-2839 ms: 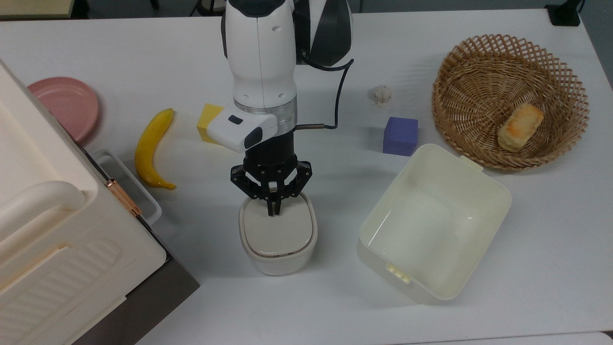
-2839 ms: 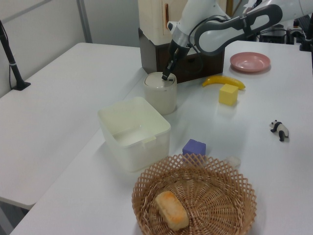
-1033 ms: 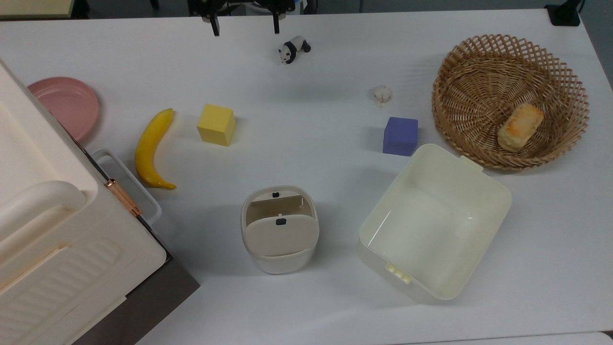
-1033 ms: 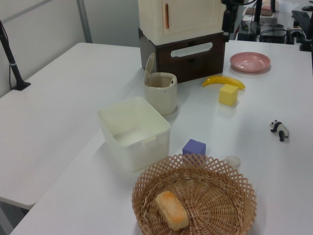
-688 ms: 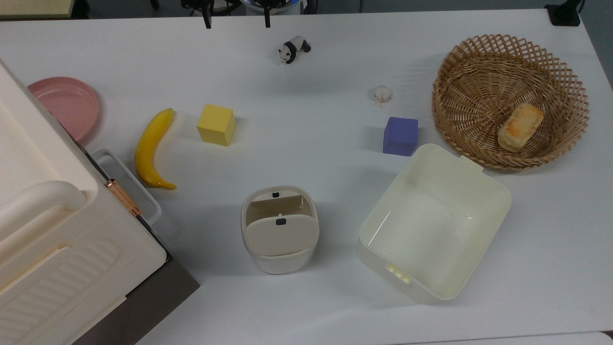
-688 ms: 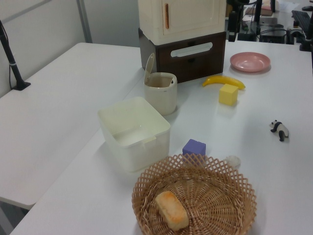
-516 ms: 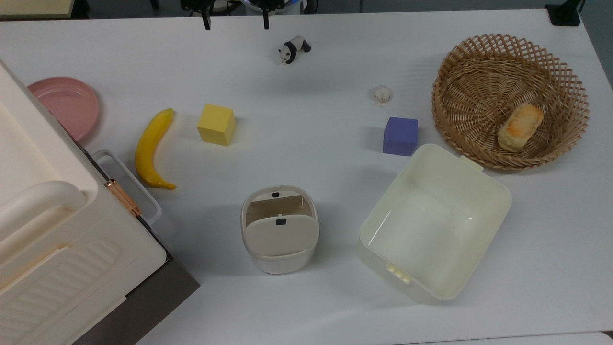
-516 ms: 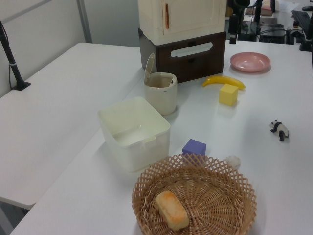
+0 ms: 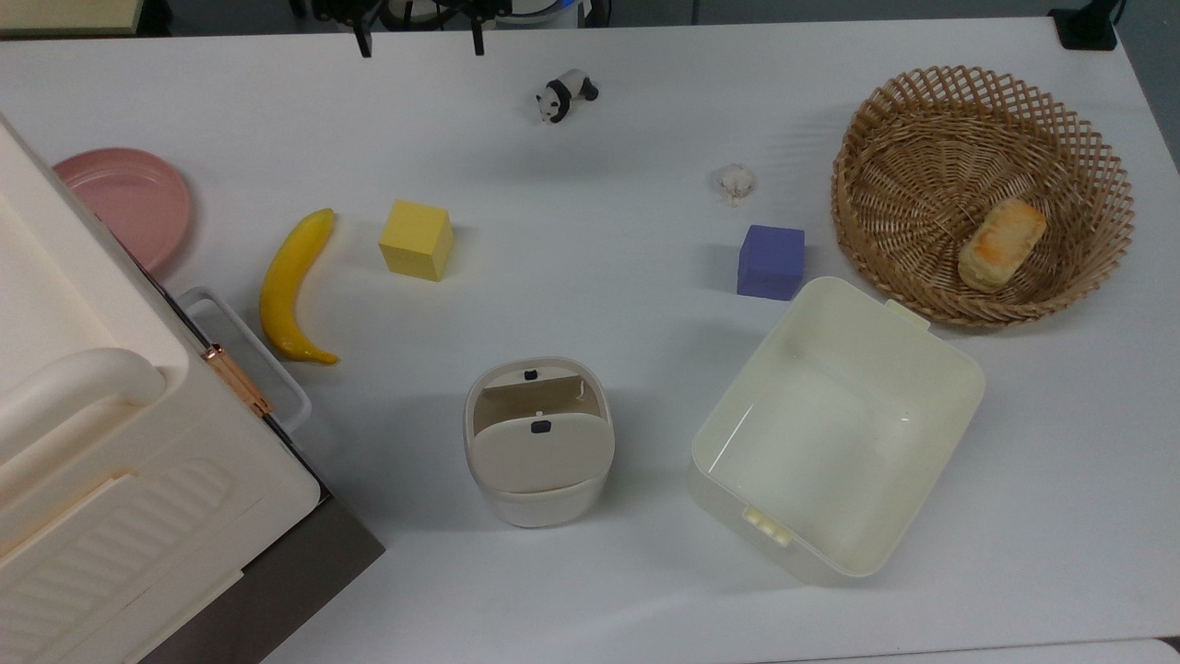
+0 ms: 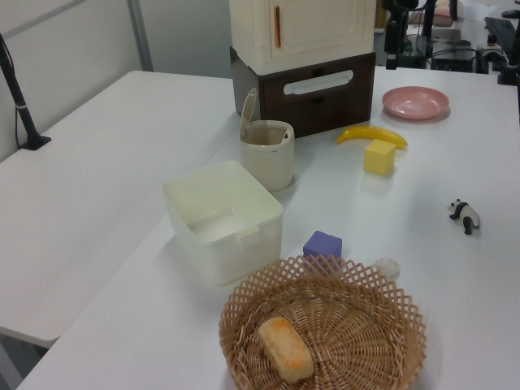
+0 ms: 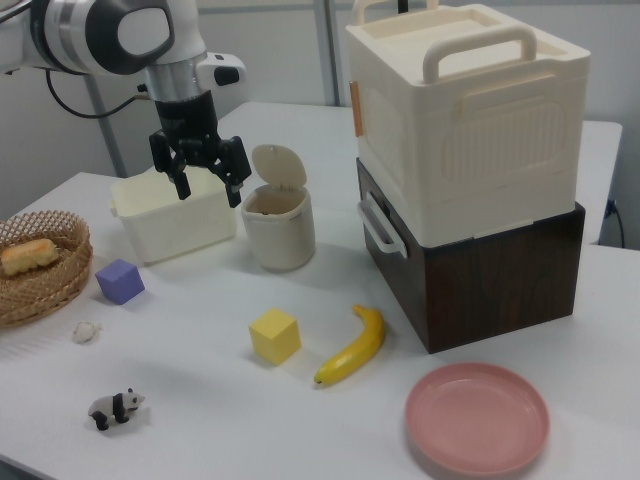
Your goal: Open the trash can
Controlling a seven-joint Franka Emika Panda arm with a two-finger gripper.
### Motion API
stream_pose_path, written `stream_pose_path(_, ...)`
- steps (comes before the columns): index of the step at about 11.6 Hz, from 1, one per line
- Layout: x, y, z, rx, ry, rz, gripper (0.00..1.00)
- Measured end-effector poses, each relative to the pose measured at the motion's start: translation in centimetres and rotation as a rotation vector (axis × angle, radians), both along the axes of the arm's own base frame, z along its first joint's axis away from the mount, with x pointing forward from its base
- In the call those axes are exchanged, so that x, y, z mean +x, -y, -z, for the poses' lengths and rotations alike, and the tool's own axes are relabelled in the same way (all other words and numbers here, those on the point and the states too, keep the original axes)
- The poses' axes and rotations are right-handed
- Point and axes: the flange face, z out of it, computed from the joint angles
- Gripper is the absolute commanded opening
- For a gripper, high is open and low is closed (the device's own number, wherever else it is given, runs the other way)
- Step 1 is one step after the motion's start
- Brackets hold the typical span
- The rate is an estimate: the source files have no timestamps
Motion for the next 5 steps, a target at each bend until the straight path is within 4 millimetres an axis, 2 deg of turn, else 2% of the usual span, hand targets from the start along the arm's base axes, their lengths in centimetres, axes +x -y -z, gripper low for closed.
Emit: stream_pose_path(5,-0.04,0.99,-0.07,0.0,0.001,0.017,1.0)
